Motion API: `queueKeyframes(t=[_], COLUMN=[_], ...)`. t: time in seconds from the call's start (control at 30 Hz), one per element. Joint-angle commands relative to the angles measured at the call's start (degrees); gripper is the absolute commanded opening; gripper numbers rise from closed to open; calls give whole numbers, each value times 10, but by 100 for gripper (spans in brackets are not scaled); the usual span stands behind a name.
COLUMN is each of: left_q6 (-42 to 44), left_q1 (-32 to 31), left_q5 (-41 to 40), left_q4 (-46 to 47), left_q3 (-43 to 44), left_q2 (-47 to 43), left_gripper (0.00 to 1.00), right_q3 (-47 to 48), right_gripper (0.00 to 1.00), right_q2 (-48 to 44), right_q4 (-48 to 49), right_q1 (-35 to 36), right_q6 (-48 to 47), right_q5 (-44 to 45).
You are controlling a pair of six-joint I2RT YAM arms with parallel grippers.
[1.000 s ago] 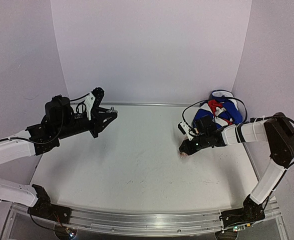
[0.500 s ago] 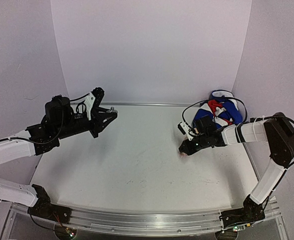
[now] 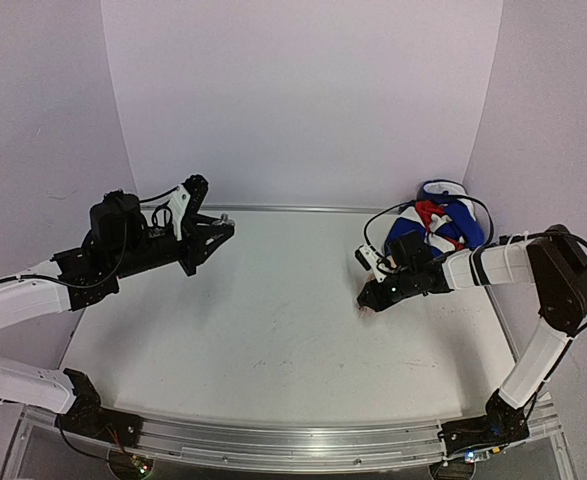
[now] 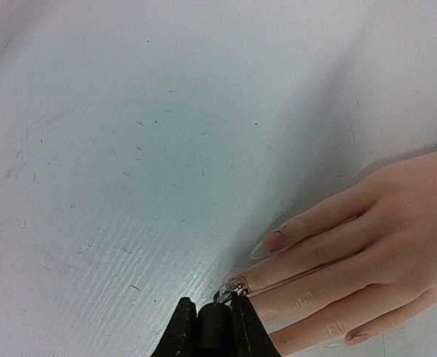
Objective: Paint the nails
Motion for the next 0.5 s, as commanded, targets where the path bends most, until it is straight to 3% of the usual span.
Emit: queueKeyframes(t=[0.0,0.47], left_q6=[-8,-8], left_q1=[3,3], left_q5=[8,8], left_q4=[15,15], left_q3=[26,23], left_q2=[-13,-18], left_gripper=[0,0], right_q3=[13,18], right_gripper=[0,0], right_q2=[1,7], right_q4=[-16,-22], right_q1=[4,11], right_q6=[6,8], right_q5=[-13,-16])
